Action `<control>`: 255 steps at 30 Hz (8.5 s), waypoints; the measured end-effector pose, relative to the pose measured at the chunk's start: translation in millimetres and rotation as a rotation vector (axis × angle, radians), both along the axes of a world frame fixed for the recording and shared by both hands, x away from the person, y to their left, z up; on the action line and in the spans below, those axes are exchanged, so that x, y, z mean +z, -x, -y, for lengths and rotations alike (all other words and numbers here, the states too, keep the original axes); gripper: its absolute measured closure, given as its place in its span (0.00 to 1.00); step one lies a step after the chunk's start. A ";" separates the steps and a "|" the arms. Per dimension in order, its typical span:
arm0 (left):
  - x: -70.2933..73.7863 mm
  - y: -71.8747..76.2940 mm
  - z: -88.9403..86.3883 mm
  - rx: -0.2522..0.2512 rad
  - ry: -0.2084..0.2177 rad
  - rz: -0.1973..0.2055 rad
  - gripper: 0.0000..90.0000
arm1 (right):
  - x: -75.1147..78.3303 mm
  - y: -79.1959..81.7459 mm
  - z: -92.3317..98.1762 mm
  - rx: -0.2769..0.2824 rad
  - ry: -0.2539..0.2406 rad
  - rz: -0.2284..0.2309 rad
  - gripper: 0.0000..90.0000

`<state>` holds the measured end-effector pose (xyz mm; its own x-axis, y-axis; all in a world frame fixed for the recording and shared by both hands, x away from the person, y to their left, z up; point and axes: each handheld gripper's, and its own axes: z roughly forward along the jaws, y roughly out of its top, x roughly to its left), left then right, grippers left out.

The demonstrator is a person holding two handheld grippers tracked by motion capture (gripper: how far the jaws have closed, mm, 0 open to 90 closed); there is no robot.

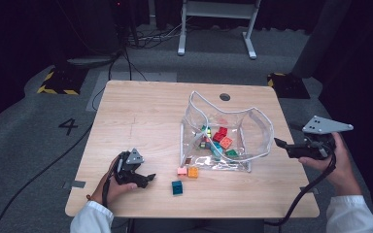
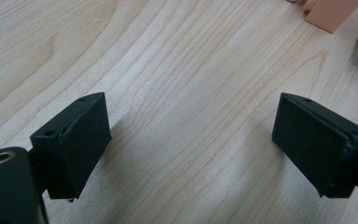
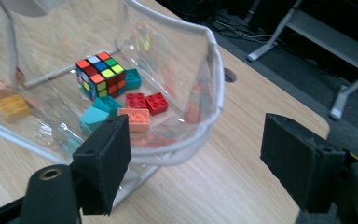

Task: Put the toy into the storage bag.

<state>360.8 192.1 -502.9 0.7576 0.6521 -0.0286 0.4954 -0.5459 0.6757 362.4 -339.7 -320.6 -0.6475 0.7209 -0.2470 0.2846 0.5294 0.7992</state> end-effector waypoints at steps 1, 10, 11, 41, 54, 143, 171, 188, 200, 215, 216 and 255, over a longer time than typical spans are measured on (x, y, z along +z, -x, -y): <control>0.0 0.0 0.0 0.000 0.000 0.000 0.13 | -1.4 1.7 1.4 -0.005 -0.005 0.002 0.27; 0.0 0.1 0.0 0.000 0.000 0.000 0.13 | -24.1 15.1 14.6 -0.025 -0.030 0.001 0.27; 0.0 0.1 0.1 0.000 0.000 0.000 0.13 | -28.3 16.0 15.2 -0.022 -0.033 -0.001 0.27; 0.3 0.6 -0.2 -0.003 -0.005 0.004 0.13 | -158.2 40.3 -37.0 0.180 -0.042 -0.252 0.34; 0.1 0.7 -0.1 -0.001 -0.002 -0.002 0.13 | -175.5 40.1 -79.4 0.267 -0.025 -0.294 0.33; 0.2 0.7 -0.1 -0.003 -0.003 -0.003 0.13 | -166.1 16.0 -154.5 0.463 -0.056 -0.211 0.66; 0.2 0.7 -0.1 -0.003 -0.003 -0.003 0.13 | -159.4 36.1 -92.7 0.367 -0.058 -0.205 0.66; 0.1 0.7 -0.1 -0.001 -0.002 -0.002 0.13 | -158.9 40.2 -30.4 0.211 -0.062 -0.219 0.66; 0.2 0.6 -0.2 -0.001 -0.003 0.000 0.13 | -137.3 26.0 16.4 0.069 -0.132 -0.155 0.66; 0.0 0.5 0.0 -0.001 -0.002 0.001 0.13 | -57.3 -8.4 43.0 -0.016 -0.177 0.000 0.66; 0.1 0.5 -0.1 -0.001 -0.002 0.000 0.13 | -50.1 -11.6 42.2 -0.006 -0.183 0.006 0.66; 0.2 0.3 -0.2 -0.003 -0.003 0.002 0.13 | -19.2 -88.0 -88.1 0.311 0.128 -0.145 0.66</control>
